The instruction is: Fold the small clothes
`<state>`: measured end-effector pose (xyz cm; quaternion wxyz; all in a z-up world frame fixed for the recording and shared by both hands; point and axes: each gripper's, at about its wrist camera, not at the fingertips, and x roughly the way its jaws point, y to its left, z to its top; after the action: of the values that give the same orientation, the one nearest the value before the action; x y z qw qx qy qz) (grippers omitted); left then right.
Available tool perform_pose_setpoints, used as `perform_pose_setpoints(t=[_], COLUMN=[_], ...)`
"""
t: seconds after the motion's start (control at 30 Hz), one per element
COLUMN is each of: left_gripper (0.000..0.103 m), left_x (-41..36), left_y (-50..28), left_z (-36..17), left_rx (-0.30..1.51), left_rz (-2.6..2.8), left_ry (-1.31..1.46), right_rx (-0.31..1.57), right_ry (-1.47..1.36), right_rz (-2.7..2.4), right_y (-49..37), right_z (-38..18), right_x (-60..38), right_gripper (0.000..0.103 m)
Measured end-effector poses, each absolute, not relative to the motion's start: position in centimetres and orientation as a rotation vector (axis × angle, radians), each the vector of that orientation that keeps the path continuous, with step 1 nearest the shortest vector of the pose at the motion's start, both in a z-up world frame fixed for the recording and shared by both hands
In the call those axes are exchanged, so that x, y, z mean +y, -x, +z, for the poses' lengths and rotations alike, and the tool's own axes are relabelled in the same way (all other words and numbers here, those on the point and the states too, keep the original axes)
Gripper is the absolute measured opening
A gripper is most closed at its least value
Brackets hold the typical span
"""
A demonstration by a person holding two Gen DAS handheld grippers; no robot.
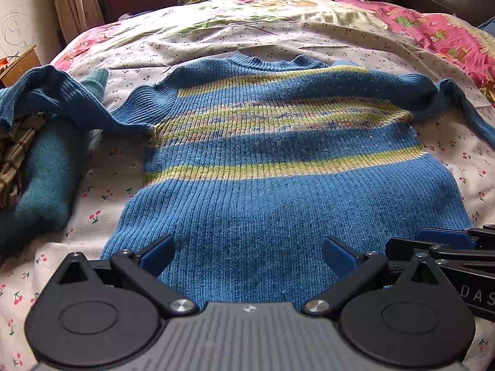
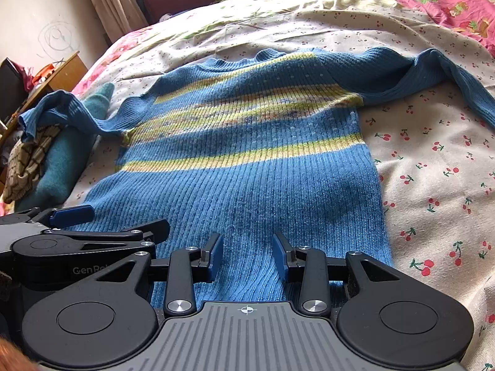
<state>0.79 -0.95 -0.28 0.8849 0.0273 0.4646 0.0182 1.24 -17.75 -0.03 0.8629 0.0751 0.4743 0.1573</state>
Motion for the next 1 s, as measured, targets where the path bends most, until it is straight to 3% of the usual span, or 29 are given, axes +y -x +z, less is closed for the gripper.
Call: perform_pose_setpoints(t=[0.6, 1.0], left_gripper=[0.103, 0.103], left_x=[-1.5, -5.9], left_y=[-2.3, -7.3], left_z=[1.0, 2.1], left_rx=[0.948, 0.903], left_rz=[0.015, -0.085], left_ry=[-0.064, -0.13], right_rx=[0.951, 0.816], right_ry=[-0.2, -0.59], right_rz=[0.315, 0.058], right_y=[-2.8, -10.0], right_z=[0.9, 0.8], right_x=[-19.2, -32.4], right_gripper=[0.04, 0.047])
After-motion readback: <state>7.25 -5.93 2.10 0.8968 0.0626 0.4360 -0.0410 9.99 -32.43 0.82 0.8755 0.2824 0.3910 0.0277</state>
